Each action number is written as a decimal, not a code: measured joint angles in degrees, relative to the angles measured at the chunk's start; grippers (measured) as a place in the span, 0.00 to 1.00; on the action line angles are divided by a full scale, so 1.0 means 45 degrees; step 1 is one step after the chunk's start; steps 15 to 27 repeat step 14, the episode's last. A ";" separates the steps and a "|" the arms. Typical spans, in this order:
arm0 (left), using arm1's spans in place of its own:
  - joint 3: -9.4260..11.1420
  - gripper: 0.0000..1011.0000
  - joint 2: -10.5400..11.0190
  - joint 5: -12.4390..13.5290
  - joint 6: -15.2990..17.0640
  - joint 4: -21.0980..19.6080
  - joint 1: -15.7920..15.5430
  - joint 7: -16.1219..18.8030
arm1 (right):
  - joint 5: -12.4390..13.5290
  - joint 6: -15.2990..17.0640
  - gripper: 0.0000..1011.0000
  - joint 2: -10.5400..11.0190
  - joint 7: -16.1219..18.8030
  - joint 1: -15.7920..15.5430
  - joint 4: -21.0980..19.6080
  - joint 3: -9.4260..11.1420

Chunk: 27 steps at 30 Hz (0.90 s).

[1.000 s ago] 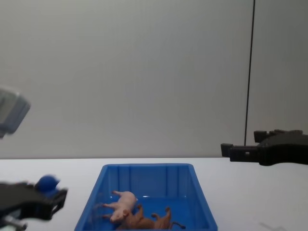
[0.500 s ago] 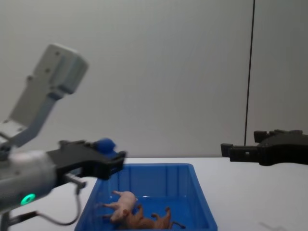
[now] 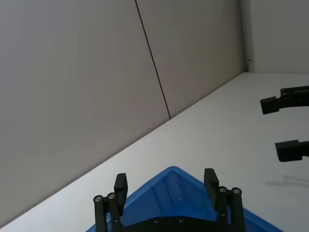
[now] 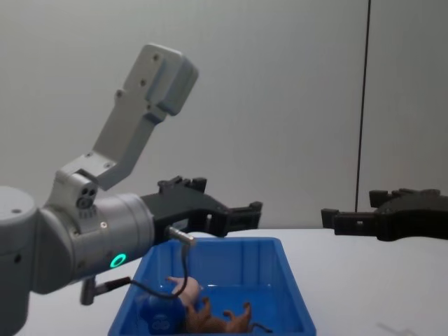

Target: Pick up the two dolls from the table and place them into the box.

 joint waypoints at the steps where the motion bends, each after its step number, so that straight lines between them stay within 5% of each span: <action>1: 0.0010 0.98 -0.0021 0.0004 -0.0035 0.0007 -0.0016 -0.0017 | 0.0000 0.0000 0.99 0.0000 0.0000 0.0000 0.0000 0.0000; 27: 0.0108 0.99 -0.0246 0.0049 -0.0394 0.0066 -0.0188 -0.0200 | 0.0000 0.0000 0.99 0.0000 0.0000 0.0001 -0.0001 0.0000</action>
